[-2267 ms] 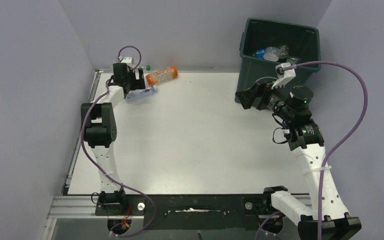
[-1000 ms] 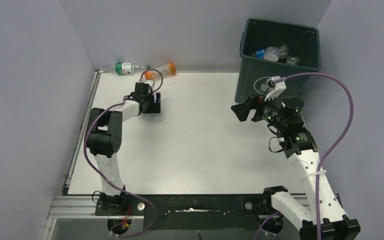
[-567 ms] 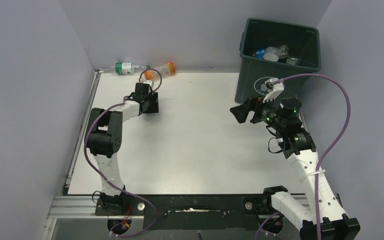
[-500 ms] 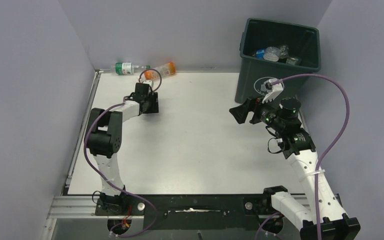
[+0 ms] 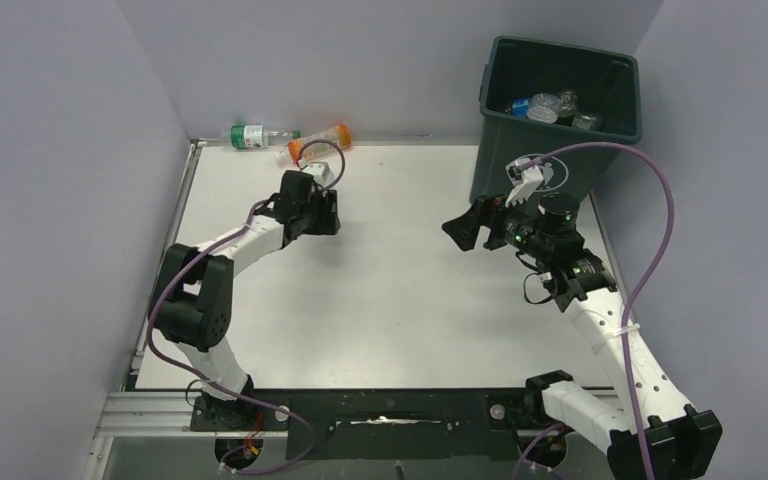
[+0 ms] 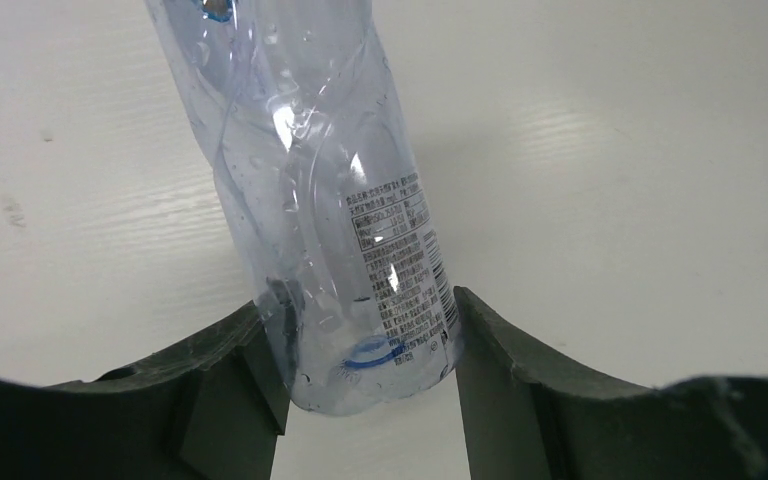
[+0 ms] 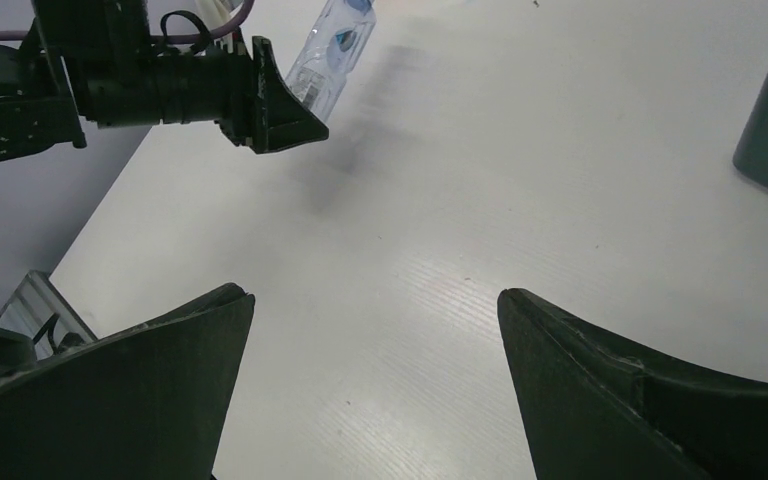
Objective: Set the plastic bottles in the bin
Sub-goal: Pick up the plastic bottle at the center of the board.
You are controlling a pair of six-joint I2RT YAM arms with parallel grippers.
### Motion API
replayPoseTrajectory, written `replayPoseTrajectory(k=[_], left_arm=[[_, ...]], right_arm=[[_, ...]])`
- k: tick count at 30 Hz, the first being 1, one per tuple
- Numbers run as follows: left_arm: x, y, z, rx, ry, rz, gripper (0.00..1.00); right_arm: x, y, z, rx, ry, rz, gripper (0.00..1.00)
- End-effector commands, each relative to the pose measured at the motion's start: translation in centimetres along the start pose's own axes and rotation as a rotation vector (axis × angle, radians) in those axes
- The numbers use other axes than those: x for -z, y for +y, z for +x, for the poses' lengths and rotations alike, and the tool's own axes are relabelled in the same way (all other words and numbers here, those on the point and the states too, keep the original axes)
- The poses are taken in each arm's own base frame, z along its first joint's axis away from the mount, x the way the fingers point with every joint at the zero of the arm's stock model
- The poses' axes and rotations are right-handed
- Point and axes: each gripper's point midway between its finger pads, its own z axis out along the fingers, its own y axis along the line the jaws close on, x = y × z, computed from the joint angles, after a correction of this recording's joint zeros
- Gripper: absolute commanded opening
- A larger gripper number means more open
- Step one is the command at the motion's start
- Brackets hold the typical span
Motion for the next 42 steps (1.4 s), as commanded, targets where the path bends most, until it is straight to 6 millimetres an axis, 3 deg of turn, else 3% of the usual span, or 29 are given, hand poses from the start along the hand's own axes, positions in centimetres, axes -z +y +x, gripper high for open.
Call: replayPoseTrajectory(k=[1,12,22,29,38,42], left_arm=[[3.5,-5.1,-2.0,-0.035,-0.086,0.199,0.35],[11.5,-13.8,-1.8,-0.065,-0.2,0.622,0.36],[18.1,-21.4,0.9,-0.195,-0.185,0.957,0.36],[21.2,-23.6,1.8,-0.226,-0.221,1.072,0.37],[22.7,-24.7,1.9,-0.245,-0.25,1.135,0.37],[22.8,-24.9,1.9,-0.249,-0.256,1.15,0.38]], right_arm=[[-0.6,1.6,-2.3,0.019,-0.066,-0.048,0.99],[-2.2,4.0,-3.4,-0.06,-0.066,-0.187,0.98],[-4.1,5.2,-4.0,-0.134,-0.064,-0.279,0.98],[-4.7,5.4,-4.6,-0.152,-0.074,-0.288,0.98],[-5.5,5.5,-4.5,-0.16,-0.065,-0.304,1.0],[-5.7,5.7,-4.4,-0.159,-0.059,-0.318,0.94]])
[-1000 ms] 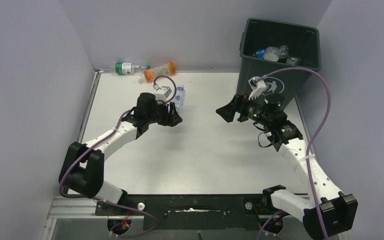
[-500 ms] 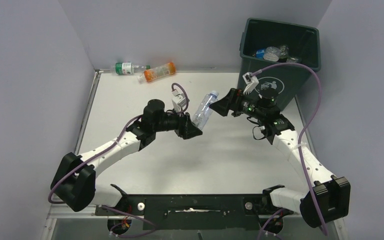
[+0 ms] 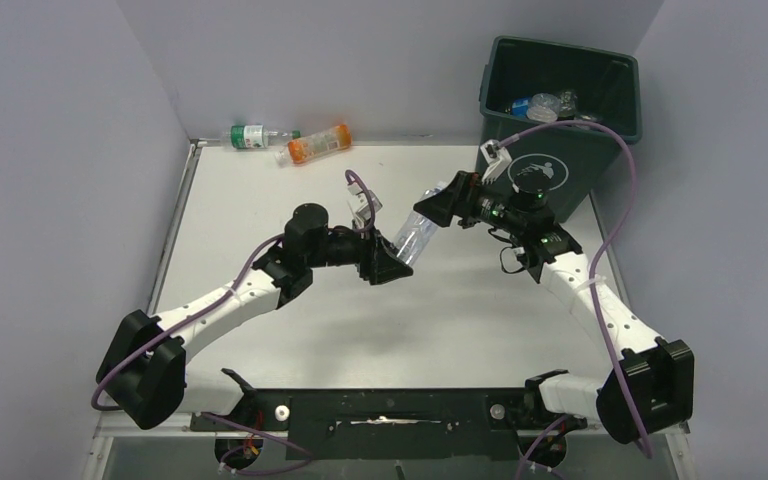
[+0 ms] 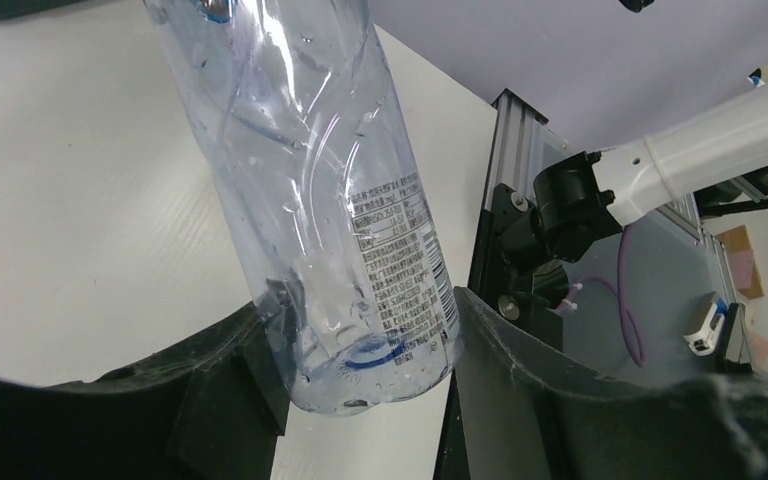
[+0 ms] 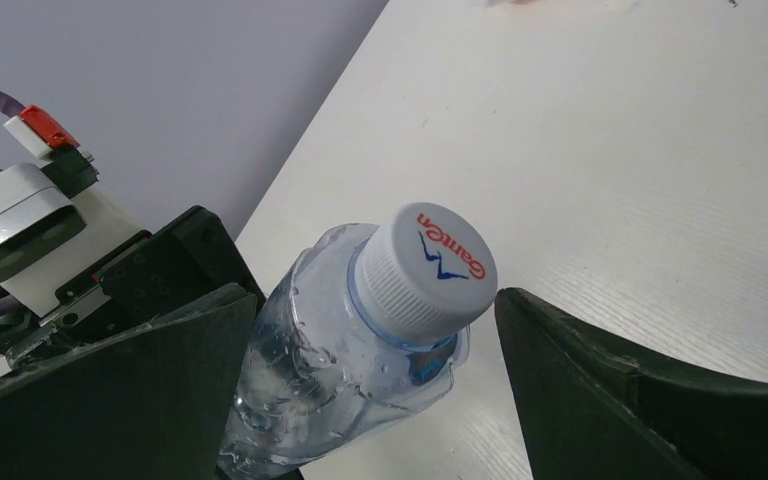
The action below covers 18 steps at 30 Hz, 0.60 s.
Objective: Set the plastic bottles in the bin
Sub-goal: Pick up the plastic bottle at the center of the board.
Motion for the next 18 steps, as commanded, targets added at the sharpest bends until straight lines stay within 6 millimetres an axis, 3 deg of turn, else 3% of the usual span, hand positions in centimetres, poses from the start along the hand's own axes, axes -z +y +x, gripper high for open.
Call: replayPoseTrajectory(k=[1,9,18], left_arm=[[0.2,-2.3,-2.3,-0.079,-0.075,0.084,0.38],[-0.1,-0.8,-1.7,-0.079,-0.07,0.021,0.5],[0.2,2.0,-1.7,-0.083,-0.069,-0.133,0.73]], right_arm=[[-0.2,2.7,-2.6,0.059,-0.06,-0.087,0.91],[-0.2,3.0,-2.9,0.075,-0.062,-0.092,0.65],[0.2,3.0,-4.2,0.131,-0.08,-0.054,0.58]])
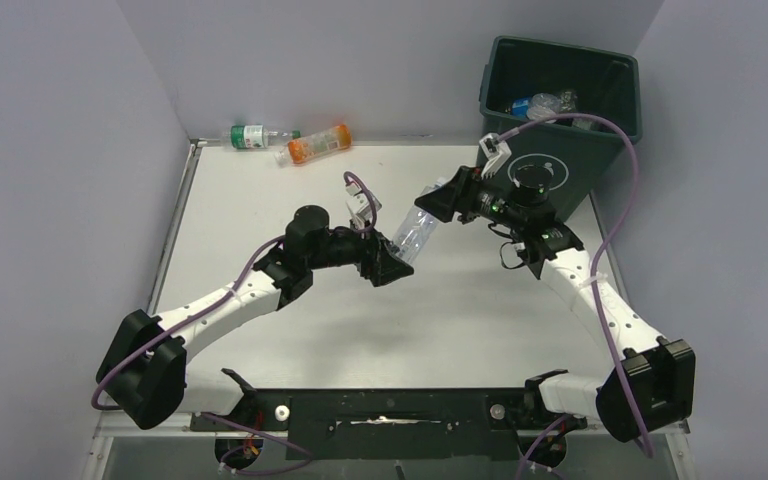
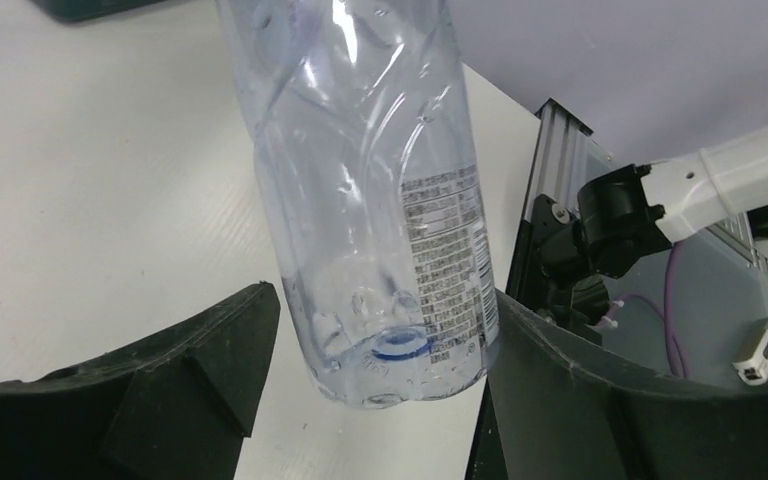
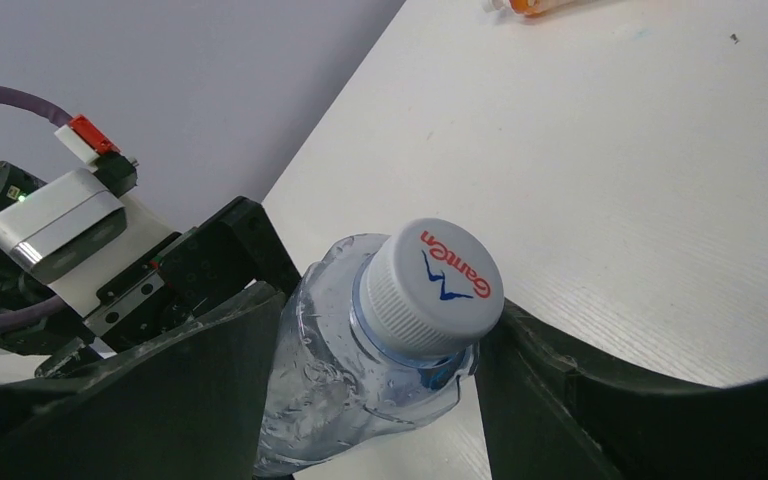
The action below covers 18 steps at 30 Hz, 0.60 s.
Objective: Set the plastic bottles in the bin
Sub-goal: Pick up the plastic bottle at the center of the board.
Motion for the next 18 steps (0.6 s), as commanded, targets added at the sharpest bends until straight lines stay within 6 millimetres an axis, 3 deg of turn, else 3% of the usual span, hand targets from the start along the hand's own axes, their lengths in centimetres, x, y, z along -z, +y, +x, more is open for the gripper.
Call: replayPoseTrajectory(k=[1,6,15,18], left_arm=[[0.3,1.2,-1.7,-0.056,-0.049,-0.099,0.75],[1.3,2.7,-2.6,-0.065,-0.061,-0.202,0.81],[2.2,4.6,-2.7,-0.025,-0.075,-0.282,0.84],[2.2,5.0,-2.2,-0.007,-0.081,-0.288,0.84]], right_arm=[[0.5,2.0,-3.8,0.114,-0.081,-0.013,0.58],[1.8,1.6,-7.8,0.192,-0.136,0.045,0.58],[8.0,-2.9,-18.8,0.273,-0.326,0.207,0.58],[11.0,-4.2,-23.3,0.273,-0.429,0.258,0.58]])
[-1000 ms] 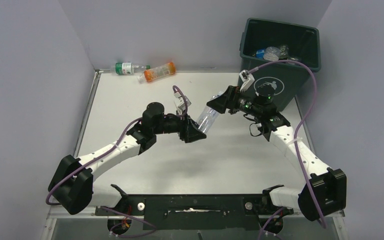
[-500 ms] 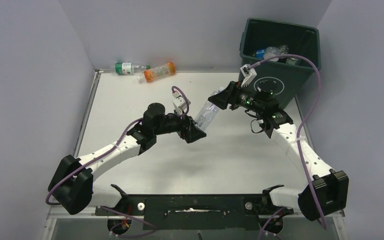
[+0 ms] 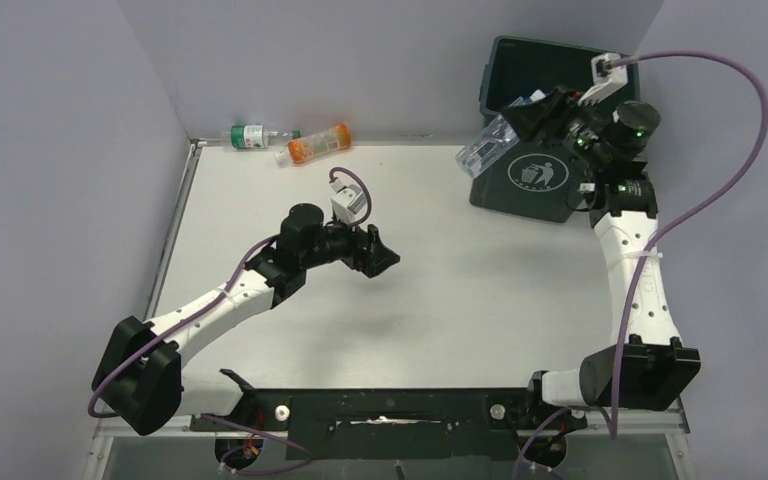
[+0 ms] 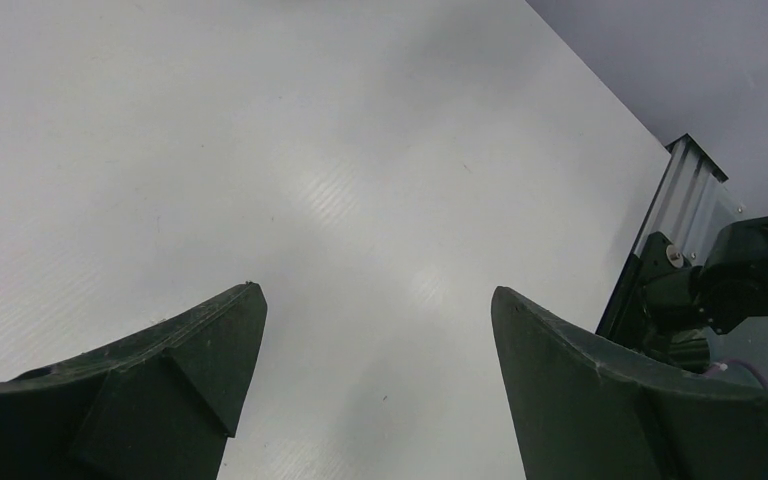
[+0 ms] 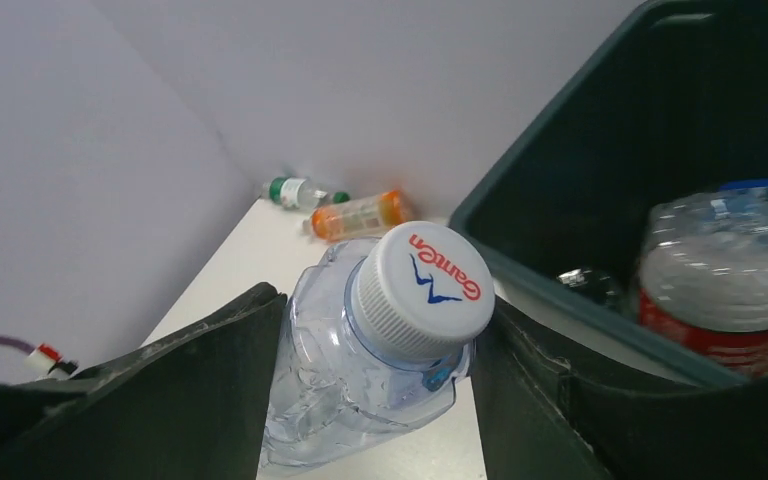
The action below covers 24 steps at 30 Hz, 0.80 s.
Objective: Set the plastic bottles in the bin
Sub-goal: Pick up the plastic bottle at the center of the board.
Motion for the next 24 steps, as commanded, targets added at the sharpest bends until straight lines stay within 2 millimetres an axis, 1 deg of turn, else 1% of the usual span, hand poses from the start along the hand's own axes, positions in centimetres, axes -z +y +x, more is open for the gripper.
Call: replayPoseTrajectory(k=[1,4,5,8,10,15,20,21,24], left_arm=[[0.3,-0.3,-2.2,-0.009,-0.077,0.001,0.84],[0.1,-0.1,-1.7,0.003,-0.059,0.001,0.84],[0.1,0.0,-1.8,0.005,-0.055,-0.004,0.84],[-0.1,0.2,-1.6,0.009,-0.029,-0.012,0.85],[-0.3,0.4,-1.5,0.01,-0.007,-0.017,0.85],[-0.5,0.3,-1.9,0.005,-0.014,-0.008,0.85],[-0.7,0.4,-2.4,-0.001,-0.013,-0.016,0.85],[-0.7,0.5,-2.4,-0.002,-0.009,-0.021,0.85],[-1.0,0.8,-2.8,-0.001,-0.008,-0.041,0.85]], right_arm=[[1.6,-2.5,-7.0,0.028,-0.155,0.041,0.58],[2.5,-4.7,-10.7,0.01,-0.263,0.071,0.58],[2.6,-5.4,-11.5,0.007,-0.286,0.083,0.58],[2.4,-7.7,-13.2,0.003,-0.327,0.109,0.58],[2.1,-9.3,-13.9,0.001,-0.34,0.131,0.58],[1.6,-13.0,-14.4,-0.016,-0.357,0.187,0.59],[0.5,-17.4,-13.9,-0.016,-0.35,0.282,0.59],[0.2,-18.1,-13.9,-0.011,-0.345,0.296,0.6],[-0.6,-19.7,-13.8,-0.008,-0.326,0.32,0.7]])
